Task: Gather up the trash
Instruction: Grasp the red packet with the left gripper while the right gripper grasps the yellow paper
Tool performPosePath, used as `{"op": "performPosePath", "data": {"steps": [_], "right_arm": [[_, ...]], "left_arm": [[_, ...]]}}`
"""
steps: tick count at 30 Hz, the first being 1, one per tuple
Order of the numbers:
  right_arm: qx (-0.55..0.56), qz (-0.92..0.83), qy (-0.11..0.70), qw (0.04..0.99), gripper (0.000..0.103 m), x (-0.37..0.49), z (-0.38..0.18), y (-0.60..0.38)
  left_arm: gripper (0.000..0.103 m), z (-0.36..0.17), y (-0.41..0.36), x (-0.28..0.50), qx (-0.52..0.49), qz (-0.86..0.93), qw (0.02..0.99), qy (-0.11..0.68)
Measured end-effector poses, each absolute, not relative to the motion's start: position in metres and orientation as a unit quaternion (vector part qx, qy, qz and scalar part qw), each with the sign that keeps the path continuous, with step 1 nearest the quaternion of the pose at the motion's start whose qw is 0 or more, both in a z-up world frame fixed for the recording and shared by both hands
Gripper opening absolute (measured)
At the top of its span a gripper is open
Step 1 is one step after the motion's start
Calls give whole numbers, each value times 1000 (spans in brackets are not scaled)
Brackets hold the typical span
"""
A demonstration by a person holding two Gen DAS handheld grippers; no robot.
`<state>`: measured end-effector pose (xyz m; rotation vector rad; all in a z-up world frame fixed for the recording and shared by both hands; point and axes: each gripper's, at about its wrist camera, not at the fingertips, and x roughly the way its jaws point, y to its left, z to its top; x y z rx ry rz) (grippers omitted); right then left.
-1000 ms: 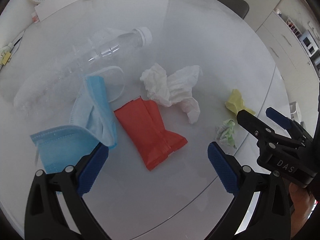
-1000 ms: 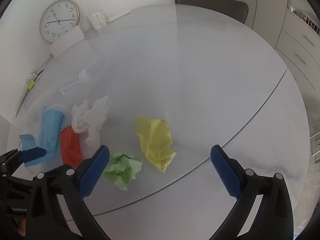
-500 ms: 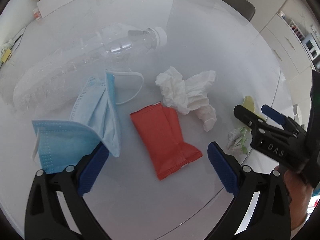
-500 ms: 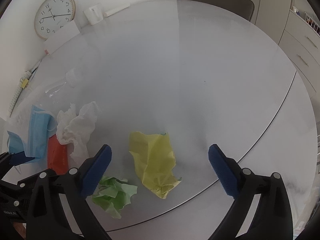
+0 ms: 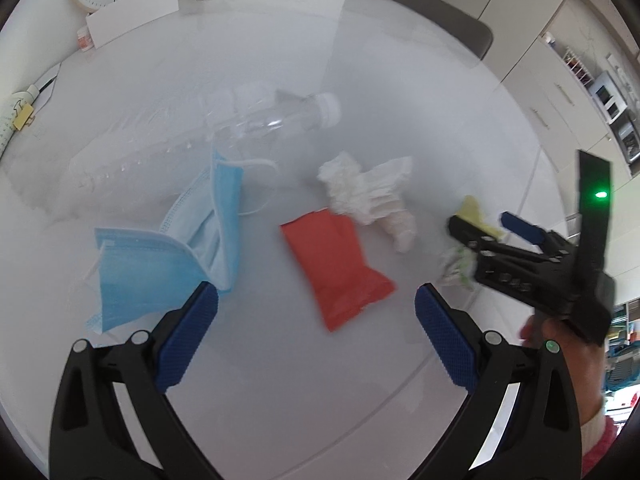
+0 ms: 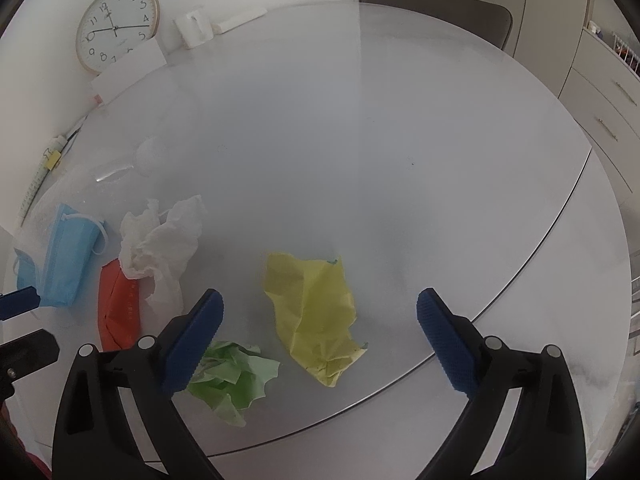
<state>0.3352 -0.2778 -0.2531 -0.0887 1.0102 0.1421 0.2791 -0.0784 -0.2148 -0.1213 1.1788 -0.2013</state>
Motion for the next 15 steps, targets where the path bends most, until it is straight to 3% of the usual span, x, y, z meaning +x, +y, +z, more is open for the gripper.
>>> {"op": "performPosePath", "data": {"steps": [3,15], "right_arm": [[-43,66,481,873,97,336,-251,-278],[-39,63,484,872,97,343,-257,-283]], "left_arm": [[95,-206,-88,273,-72,-89,828,549],[95,-261,-108,320,-100,-9,790,604]]}}
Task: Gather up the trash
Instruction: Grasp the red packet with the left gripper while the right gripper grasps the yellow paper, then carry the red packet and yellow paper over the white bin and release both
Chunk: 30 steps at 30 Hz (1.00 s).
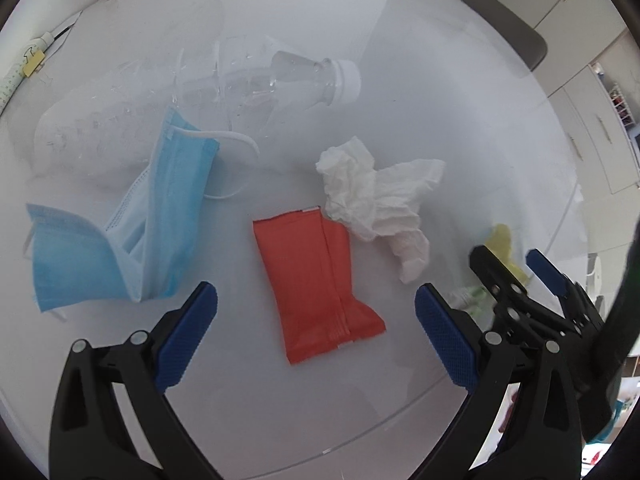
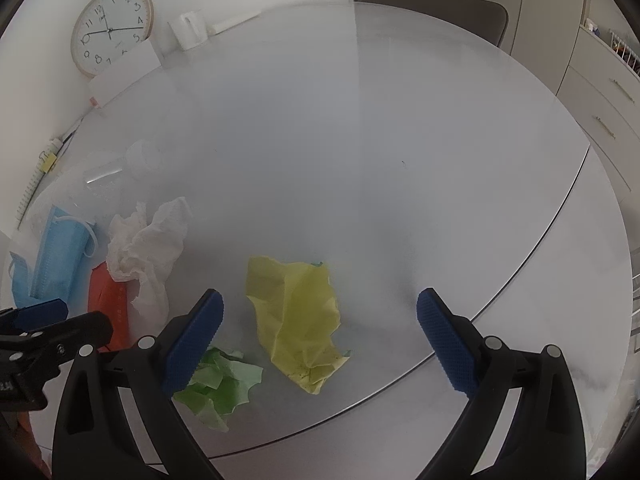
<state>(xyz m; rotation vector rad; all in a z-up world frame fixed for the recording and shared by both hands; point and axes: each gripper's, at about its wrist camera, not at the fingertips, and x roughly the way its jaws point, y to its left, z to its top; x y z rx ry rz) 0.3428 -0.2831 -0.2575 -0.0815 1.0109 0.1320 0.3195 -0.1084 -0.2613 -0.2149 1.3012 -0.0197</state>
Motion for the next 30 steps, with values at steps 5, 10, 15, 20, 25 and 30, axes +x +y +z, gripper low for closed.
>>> {"op": "performPosePath", "data": {"steps": [5,10,15,20,25,30], "right_arm": [[-42,62,483,873,97,345,-260,-286],[-41,62,477,876,96,343,-259,-290],[-38,70,478,875,90,340,-256,-293],[-68,73,479,872,69,341,-257,-283],[-102,73,475,871,39,341,-257,-272],[-79,78,469,876,39,336,-249,-276]], "left_arm": [[75,-273,-112,323,-81,17,787,612],[40,-266,-115,325,-49,-5,796,604],[38,-263,-106,321,-51,-22,791,610],[38,-261,-93,307,-50,-33,782,620],[38,-255,-85,295,-47,-36,783,619],[38,-241,-76,286,-38,-46,791,608]]}}
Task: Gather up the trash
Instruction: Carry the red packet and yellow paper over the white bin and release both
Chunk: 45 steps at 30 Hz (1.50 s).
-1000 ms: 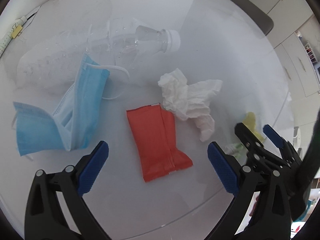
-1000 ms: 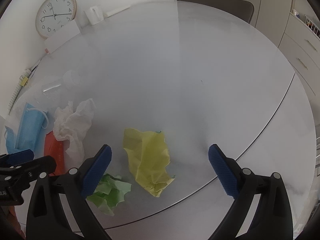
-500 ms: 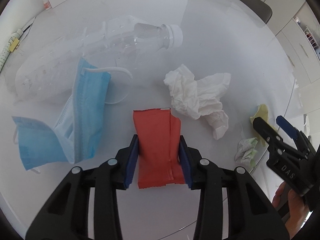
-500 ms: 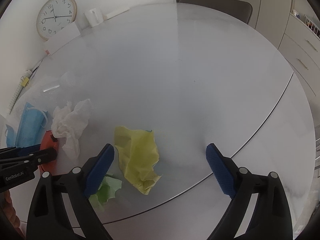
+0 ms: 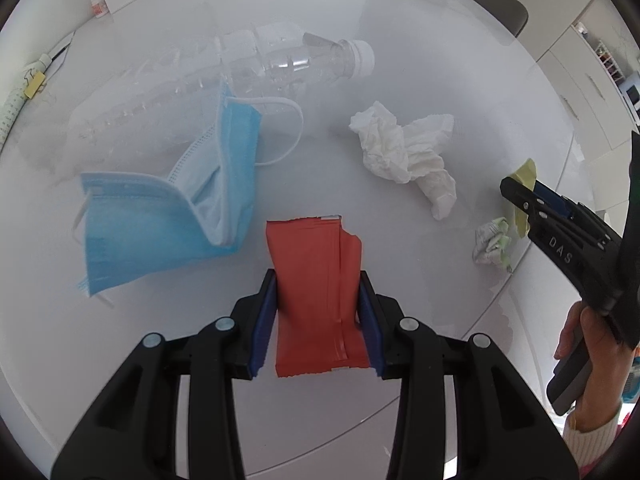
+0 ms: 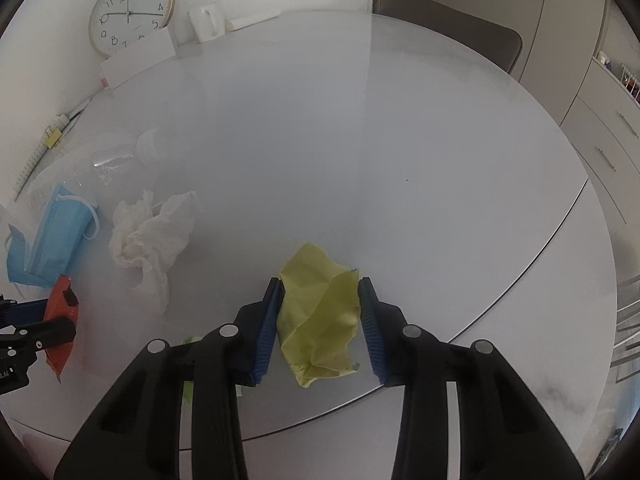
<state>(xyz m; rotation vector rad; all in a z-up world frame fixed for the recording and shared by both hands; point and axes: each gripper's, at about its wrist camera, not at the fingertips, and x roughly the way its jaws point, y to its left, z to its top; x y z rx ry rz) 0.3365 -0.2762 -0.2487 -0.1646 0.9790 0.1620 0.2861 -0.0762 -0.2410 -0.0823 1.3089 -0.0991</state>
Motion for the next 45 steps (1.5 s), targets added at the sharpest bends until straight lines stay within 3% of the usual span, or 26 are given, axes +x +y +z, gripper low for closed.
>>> {"op": "performPosePath", "data": {"steps": [10,19,31,37,40,45], "right_arm": [[-34,50,440,896,39,271,-205,-304],[23,-46,421,906,39,126,-190,-341],[153,-234,440,853,39,-92,-236,-373],[201,-294,422,834,40,-150,-243,-371],[212,-308,418,828,40,-165,-248,-370],[222,-315,416,824,40,-174,-254,-371]], "left_arm": [[38,-193,-86,238,15,-132,809,573],[38,-171,-166,148,99,-287,775,555],[38,-204,-255,-14,229,-491,627,560],[38,-228,-286,-66,289,-532,572,553],[43,-233,-295,-79,299,-541,557,555],[59,-226,-301,-84,298,-547,562,544]]}}
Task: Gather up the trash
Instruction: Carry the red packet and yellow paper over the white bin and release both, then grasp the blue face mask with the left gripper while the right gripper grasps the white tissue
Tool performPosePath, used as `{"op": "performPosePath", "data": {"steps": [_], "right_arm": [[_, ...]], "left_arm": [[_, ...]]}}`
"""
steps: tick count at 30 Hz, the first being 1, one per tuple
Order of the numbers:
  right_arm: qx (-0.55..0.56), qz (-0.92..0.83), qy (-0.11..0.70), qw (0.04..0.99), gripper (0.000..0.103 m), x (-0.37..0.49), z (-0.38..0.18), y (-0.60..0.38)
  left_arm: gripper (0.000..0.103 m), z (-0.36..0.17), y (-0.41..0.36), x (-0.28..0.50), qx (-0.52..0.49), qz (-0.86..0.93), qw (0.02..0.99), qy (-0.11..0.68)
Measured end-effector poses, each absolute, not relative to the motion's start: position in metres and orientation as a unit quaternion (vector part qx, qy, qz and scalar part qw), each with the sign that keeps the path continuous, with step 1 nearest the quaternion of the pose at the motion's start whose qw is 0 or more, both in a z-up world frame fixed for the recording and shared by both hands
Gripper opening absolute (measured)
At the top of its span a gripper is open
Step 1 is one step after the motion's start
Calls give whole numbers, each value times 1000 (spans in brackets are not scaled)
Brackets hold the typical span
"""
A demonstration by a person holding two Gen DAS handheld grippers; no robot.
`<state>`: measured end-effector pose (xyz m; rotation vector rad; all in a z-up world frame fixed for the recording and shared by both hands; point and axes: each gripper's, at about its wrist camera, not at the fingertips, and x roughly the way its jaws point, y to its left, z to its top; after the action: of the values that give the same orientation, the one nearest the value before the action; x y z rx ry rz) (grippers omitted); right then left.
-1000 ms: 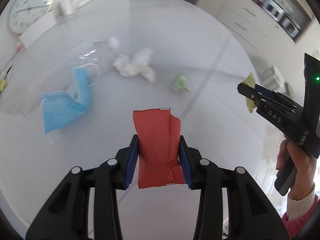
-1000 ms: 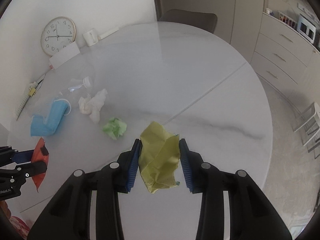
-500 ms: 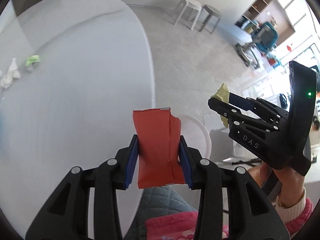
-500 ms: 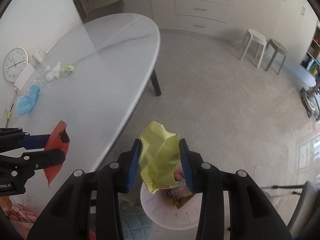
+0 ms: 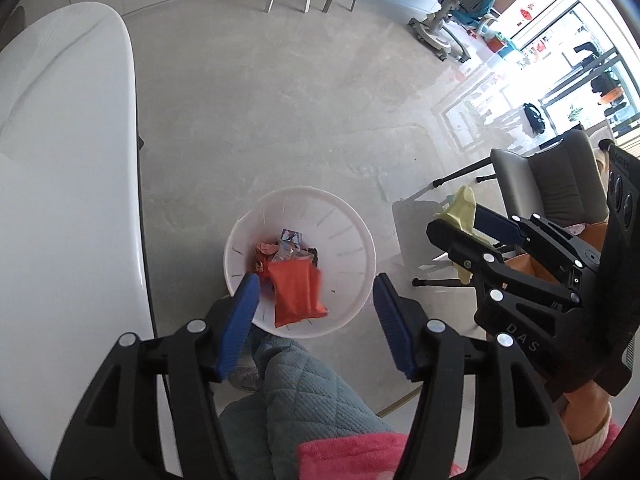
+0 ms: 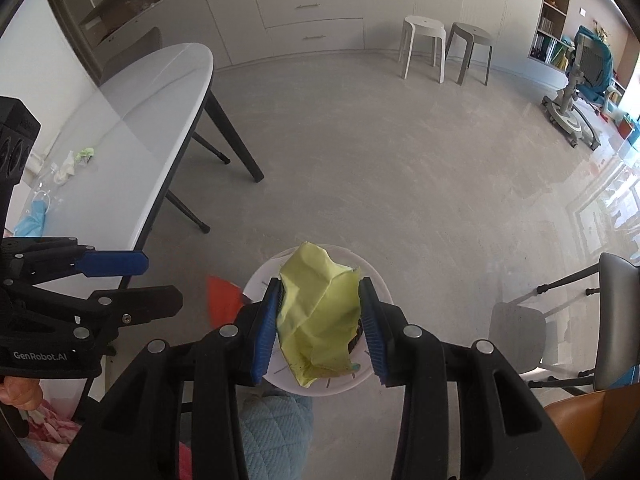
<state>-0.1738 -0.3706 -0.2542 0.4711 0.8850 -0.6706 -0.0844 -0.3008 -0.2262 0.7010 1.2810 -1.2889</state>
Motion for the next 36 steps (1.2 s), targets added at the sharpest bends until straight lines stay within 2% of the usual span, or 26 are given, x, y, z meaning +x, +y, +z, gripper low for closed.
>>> {"op": "performPosePath", "data": {"steps": [11,12,16,17,19,20,22,25,27,36], "right_arm": [[225,-288,434,823,41,-171,-273,-379],[225,-284,439,822,43,-168,-276,-379],[212,-284,452,818,77,-157,-279,-377],[207,-283,454,819,81,-153,-277,-376],[196,-284,454,821,93,-148,-272,-373],[189,-286,453,823,95,-144,-268,-372],[177,-285,452,827,99,-137,-261,-369],[162,-279,449,834,100,-120,-245,-365],[158,-267,443,841,100,-107,-235,-363],[90,-165,432,882,101,-5,-194,-329]], "left_arm": [[69,-205,-283,-59,276,-523,610,527],[70,-204,-282,-57,274,-520,614,527],[72,-196,-272,-43,260,-502,635,527],[73,-194,-269,-40,255,-499,639,526],[76,-191,-265,-33,250,-492,648,525],[81,-191,-261,-31,248,-488,653,524],[82,-186,-256,-25,241,-479,663,522],[84,-177,-243,-11,224,-466,675,527],[91,-170,-228,3,208,-449,691,527],[93,-142,-137,89,109,-316,784,522]]}}
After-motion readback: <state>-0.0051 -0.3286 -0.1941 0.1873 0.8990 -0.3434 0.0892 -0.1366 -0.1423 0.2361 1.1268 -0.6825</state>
